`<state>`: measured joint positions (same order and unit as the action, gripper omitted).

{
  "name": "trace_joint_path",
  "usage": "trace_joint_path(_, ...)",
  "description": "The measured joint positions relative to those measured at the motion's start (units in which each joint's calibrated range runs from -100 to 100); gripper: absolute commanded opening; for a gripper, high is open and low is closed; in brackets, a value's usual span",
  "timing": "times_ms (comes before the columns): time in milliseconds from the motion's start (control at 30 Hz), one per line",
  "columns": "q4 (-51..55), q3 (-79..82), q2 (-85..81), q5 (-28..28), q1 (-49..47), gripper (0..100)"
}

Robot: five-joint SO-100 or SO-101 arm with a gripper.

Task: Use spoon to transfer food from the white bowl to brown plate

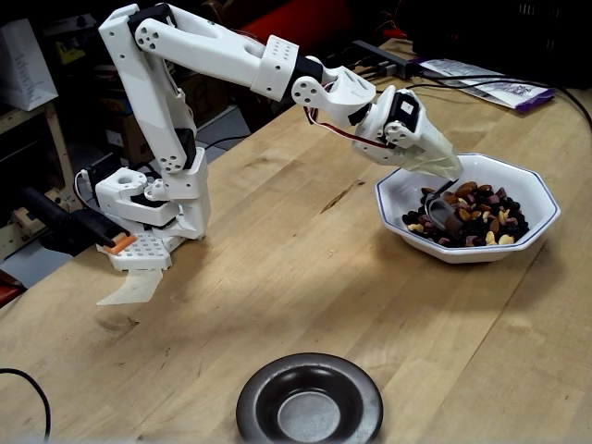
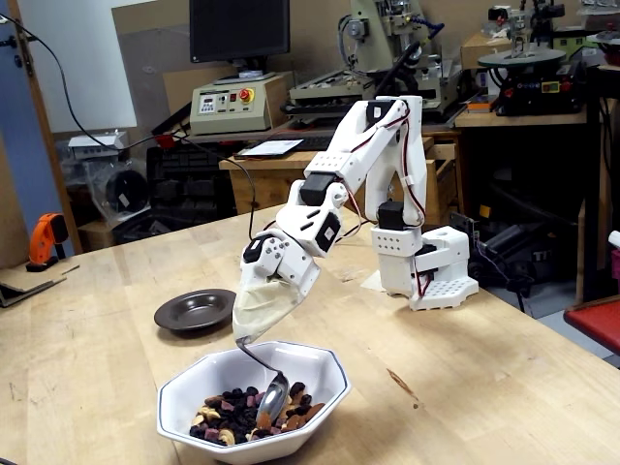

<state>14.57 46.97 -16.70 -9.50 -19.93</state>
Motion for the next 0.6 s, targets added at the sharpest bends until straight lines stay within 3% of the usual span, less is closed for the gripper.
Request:
trace_joint_path(233,-1.3,0.0,0.0,0.0,0.0,5)
trace_joint_path(600,-13.4,0.3,0.3,0.1,0.0,5)
